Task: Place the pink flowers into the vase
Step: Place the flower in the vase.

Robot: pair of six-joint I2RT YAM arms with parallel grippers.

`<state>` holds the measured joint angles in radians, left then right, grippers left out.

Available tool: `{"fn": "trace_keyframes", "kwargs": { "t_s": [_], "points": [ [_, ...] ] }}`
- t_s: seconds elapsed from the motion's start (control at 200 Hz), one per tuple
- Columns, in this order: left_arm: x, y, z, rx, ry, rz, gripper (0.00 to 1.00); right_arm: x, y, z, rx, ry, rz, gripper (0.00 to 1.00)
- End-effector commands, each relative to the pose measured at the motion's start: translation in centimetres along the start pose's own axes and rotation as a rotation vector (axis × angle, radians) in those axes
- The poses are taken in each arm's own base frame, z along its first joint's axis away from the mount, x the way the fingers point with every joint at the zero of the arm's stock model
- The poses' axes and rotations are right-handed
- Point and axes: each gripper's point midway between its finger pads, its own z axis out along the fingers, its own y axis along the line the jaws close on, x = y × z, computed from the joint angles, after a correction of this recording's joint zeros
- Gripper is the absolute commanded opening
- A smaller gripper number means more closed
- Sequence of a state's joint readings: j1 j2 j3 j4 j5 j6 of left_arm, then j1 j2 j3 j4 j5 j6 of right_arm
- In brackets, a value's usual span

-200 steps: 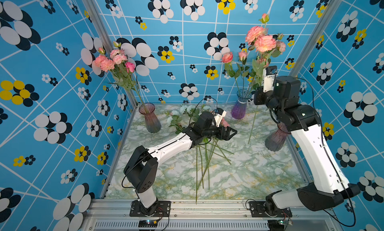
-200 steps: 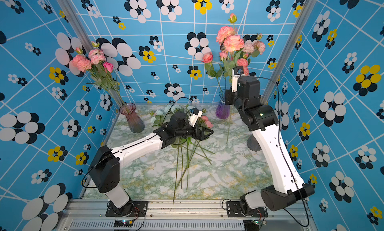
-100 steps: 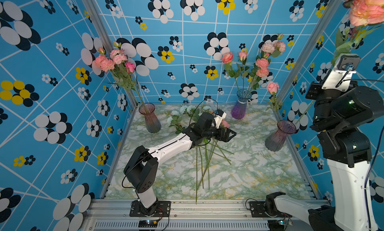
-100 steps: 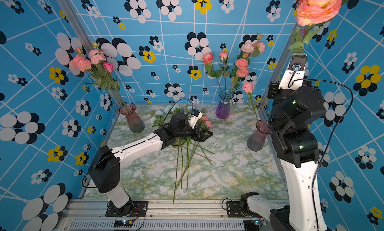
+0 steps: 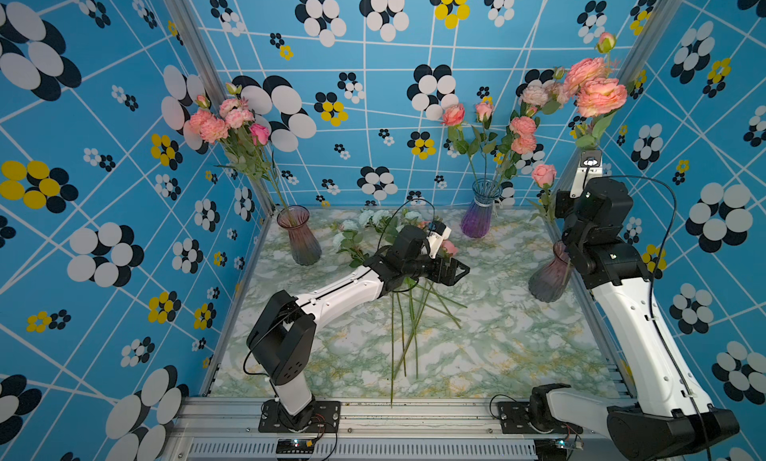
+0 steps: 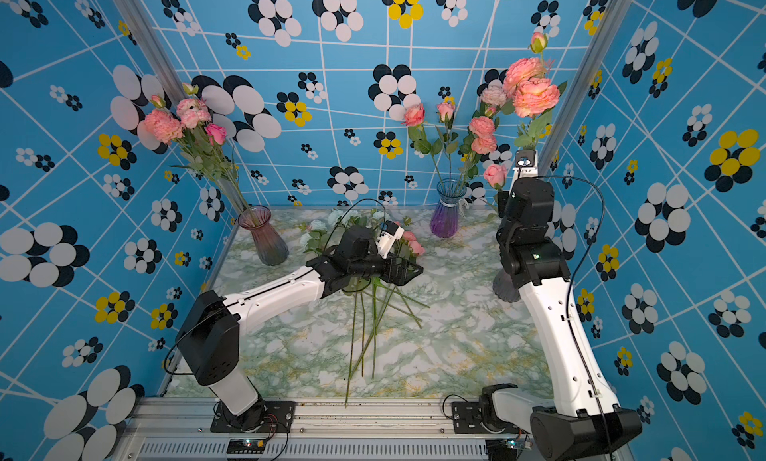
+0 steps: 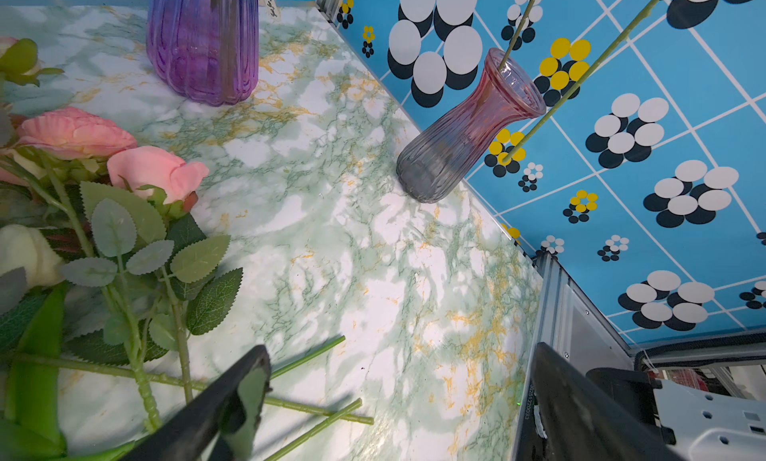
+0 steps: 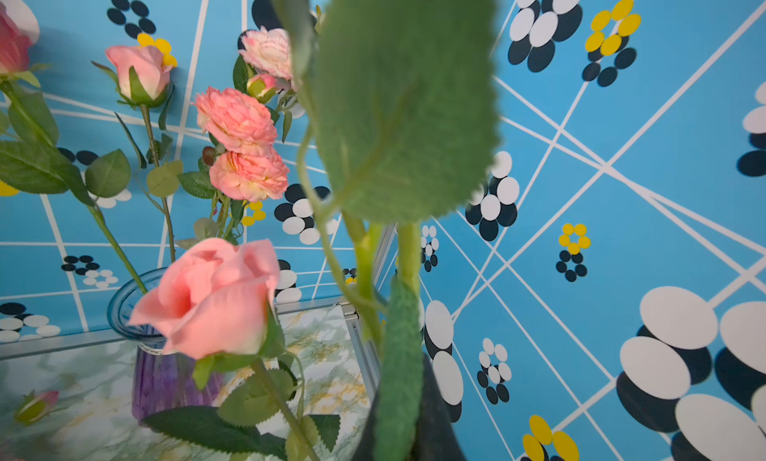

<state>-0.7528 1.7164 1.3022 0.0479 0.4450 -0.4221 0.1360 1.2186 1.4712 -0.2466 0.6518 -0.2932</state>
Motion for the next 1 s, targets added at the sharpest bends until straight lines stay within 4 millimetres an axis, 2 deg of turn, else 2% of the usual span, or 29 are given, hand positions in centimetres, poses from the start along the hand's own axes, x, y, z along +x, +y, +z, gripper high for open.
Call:
{"fn": "trace_keyframes", "kwargs": {
  "t_s": [0.0,0.12,0.145,0.27,0.415,0.435,0.685,0.705,0.834,0.994],
  "points": [
    [0.6,0.6,-0.3,-0.008,0.018,0.004,1.0,-3.1,-2.0,-1.3,0.011,-0.104,0.131,0.0],
    [0.5,1.1,-0.1,-0.013,0.018,-0.006,1.0,-5.1,-3.0,-2.2,-0.003,-0.123,0.158,0.0],
    [0.4,1.0,0.0,-0.01,0.017,-0.004,0.99,-6.5,-3.9,-2.9,0.003,-0.152,0.18,0.0],
    [0.2,1.2,0.2,-0.01,0.014,-0.009,0.99,-9.1,-5.5,-4.2,0.02,-0.229,0.2,0.0],
    [0.3,1.1,0.2,-0.008,0.022,-0.011,1.0,-10.8,-5.4,-3.6,0.035,-0.292,0.186,0.0],
    [0.3,1.2,0.2,-0.008,0.023,-0.011,1.0,-10.5,-6.3,-3.0,0.066,-0.283,0.185,0.0],
    [0.6,1.7,0.0,-0.031,0.027,-0.014,1.0,-7.1,-5.5,-0.2,0.076,-0.217,0.207,0.0],
    [0.6,1.9,0.0,-0.033,0.027,-0.017,1.0,-5.8,-4.9,0.4,0.073,-0.188,0.195,0.0],
    [0.9,2.3,0.5,-0.039,0.04,-0.027,1.0,-3.0,-4.1,0.7,0.064,-0.131,0.191,0.01],
    [1.9,4.1,1.7,-0.075,0.092,-0.089,1.0,0.8,-3.6,1.0,0.081,-0.061,0.201,0.01]
  ]
}}
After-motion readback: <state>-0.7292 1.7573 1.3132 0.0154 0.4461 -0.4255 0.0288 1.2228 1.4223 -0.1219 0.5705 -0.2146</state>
